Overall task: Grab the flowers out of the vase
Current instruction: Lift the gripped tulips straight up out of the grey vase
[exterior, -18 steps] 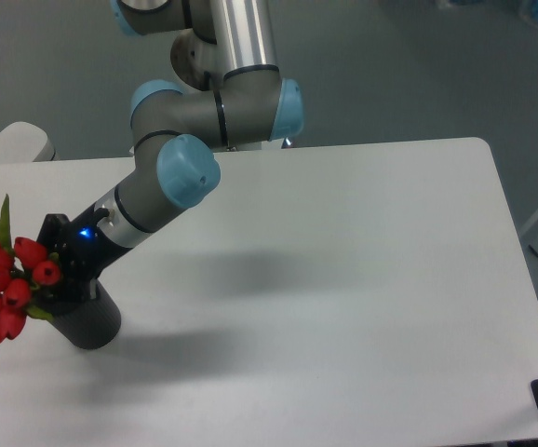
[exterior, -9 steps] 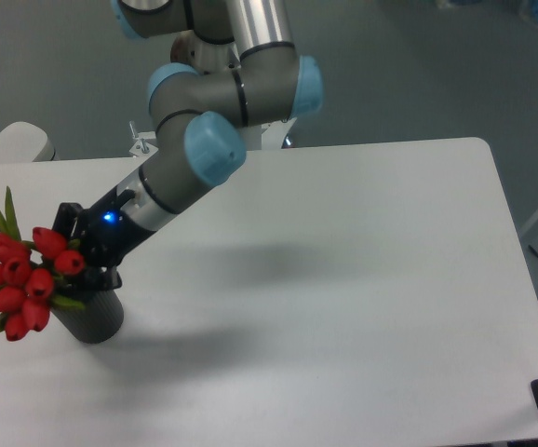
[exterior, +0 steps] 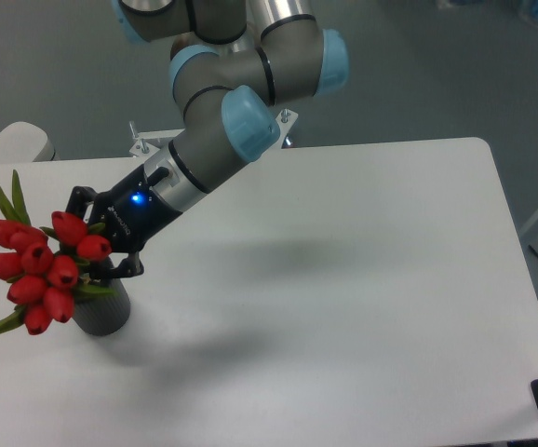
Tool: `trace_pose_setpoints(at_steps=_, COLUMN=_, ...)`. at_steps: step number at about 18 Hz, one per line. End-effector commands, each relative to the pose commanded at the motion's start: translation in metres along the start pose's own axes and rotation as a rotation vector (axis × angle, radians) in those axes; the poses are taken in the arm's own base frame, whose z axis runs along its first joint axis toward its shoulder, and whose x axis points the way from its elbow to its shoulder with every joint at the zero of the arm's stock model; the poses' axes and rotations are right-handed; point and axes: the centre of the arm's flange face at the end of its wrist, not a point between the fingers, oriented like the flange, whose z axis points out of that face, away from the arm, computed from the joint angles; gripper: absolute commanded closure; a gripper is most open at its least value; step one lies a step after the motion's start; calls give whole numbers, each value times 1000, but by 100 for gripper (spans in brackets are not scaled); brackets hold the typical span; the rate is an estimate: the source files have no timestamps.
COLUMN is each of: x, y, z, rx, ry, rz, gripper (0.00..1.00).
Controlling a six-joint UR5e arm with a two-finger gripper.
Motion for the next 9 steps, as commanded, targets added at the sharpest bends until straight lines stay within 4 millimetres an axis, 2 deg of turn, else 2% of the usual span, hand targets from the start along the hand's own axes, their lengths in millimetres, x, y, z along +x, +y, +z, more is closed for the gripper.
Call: trace_pose_setpoints(at_steps=9, x=3, y=-14, z=-26, rx=74, ry=2, rz=-62, gripper=99)
